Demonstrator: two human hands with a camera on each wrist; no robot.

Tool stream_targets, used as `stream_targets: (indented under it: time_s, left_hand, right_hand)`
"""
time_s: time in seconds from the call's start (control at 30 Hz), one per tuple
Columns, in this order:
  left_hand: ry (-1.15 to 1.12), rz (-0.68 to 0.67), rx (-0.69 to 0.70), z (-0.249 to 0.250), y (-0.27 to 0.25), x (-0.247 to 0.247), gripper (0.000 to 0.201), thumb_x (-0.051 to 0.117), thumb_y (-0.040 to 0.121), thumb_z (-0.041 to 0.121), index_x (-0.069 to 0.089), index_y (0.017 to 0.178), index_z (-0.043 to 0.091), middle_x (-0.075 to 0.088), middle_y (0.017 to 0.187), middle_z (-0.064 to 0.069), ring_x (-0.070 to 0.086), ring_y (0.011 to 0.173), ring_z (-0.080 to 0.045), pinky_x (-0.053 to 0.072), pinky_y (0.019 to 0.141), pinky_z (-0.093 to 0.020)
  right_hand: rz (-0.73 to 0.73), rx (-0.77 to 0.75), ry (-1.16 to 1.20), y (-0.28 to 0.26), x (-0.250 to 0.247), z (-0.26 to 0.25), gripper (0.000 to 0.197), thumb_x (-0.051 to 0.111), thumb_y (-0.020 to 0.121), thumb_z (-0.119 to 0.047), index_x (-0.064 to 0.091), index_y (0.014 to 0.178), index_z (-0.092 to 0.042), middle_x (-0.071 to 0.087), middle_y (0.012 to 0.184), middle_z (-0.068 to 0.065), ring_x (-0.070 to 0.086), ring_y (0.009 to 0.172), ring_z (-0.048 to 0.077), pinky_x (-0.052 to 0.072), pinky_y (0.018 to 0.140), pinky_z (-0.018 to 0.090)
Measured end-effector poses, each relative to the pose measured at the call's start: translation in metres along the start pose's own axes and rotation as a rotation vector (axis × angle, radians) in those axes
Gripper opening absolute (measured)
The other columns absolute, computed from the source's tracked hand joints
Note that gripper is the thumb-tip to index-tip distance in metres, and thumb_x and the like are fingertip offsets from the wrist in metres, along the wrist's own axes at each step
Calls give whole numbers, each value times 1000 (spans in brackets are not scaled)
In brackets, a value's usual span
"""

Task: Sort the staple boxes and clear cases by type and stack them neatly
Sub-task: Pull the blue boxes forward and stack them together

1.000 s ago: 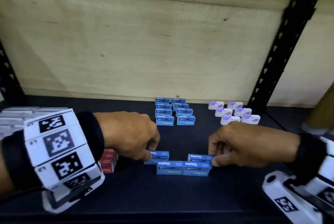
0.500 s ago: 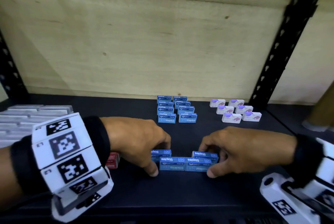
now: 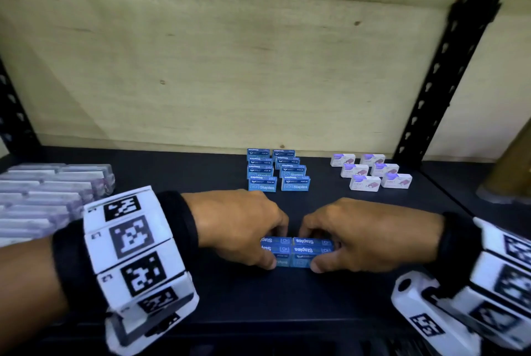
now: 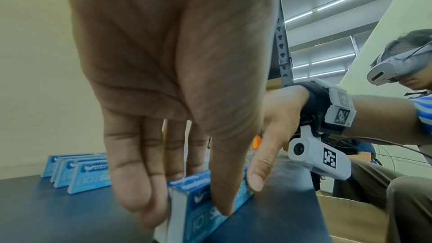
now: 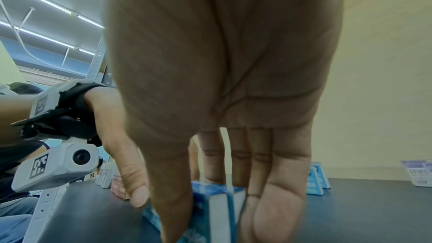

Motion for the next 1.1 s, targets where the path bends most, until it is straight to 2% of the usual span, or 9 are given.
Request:
stream_targets:
  time_s: [0.23, 0.37, 0.5, 0.57, 0.67, 0.77, 0.9, 1.0, 1.1]
  left_hand:
    - [22, 10, 8, 4, 2, 0, 33, 63, 87, 51, 57, 116, 36, 51, 94, 15, 53, 82, -11, 51, 78, -30]
    - [23, 10, 6, 5, 4, 0, 33, 62, 87, 51, 58, 115, 35, 57, 101, 12, 55, 85, -13, 52, 80, -32]
    - [-10, -17, -6, 2, 4, 1, 35, 59, 86, 59, 58, 114, 38, 62, 105, 15, 60, 91, -12, 54, 85, -35]
    - [-30, -29, -27, -4, 4, -2, 40, 54, 86, 65, 58, 115, 39, 64, 106, 16, 60, 94, -11, 52, 87, -33]
    - [-64, -3, -54, -16, 7, -15, 45, 47, 87, 70, 59, 116, 38, 65, 107, 17, 60, 98, -9, 50, 91, -32]
    - [-75, 41, -83, -32, 14, -30, 44, 48, 89, 66, 61, 117, 35, 64, 112, 14, 59, 101, -9, 48, 94, -31]
    - [12, 96, -151, -58, 34, -49, 41, 55, 91, 57, 58, 122, 31, 63, 117, 10, 58, 103, -14, 47, 91, -31]
    - [115, 95, -194, -76, 49, -55, 44, 57, 90, 55, 55, 126, 30, 61, 121, 7, 58, 107, -18, 47, 87, -33]
    - [164, 60, -204, -82, 64, -54, 42, 60, 90, 52, 58, 124, 26, 63, 118, 4, 60, 104, -21, 48, 81, -33]
  right_hand:
    - [5, -4, -66, 3, 3, -2, 33, 62, 85, -56, 56, 111, -37, 61, 100, -11, 60, 90, 14, 53, 81, 36]
    - [1, -10, -83, 3, 5, -4, 32, 61, 86, -56, 56, 111, -36, 62, 104, -9, 62, 92, 17, 54, 82, 39]
    - [-16, -20, -52, 4, 4, -3, 38, 56, 84, -66, 55, 111, -38, 64, 99, -10, 62, 88, 13, 54, 81, 38]
    - [-21, -12, -7, 4, -2, 1, 49, 49, 81, -76, 56, 113, -39, 66, 95, -14, 63, 85, 7, 54, 81, 35]
    - [-7, 14, 61, 5, -17, 9, 64, 36, 74, -85, 59, 111, -39, 67, 99, -18, 62, 91, 2, 53, 87, 32]
    - [44, 52, 80, 14, -35, 22, 57, 36, 79, -79, 62, 109, -38, 66, 101, -18, 62, 95, 3, 50, 90, 31]
    - [127, 118, -25, 39, -55, 48, 34, 55, 91, -58, 62, 113, -33, 66, 103, -14, 62, 94, 9, 50, 90, 30]
    - [127, 162, -102, 59, -60, 65, 35, 62, 92, -47, 60, 121, -28, 65, 114, -8, 61, 102, 16, 49, 90, 29]
    - [74, 210, -113, 75, -56, 77, 38, 67, 89, -44, 59, 123, -27, 64, 119, -5, 61, 104, 19, 49, 90, 32]
Point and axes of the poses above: each hand's wrist, its own y-axis towards the middle knuckle, its own x-axis out of the palm, z = x × y, the point moved 10 cm from there along y, towards the middle knuckle
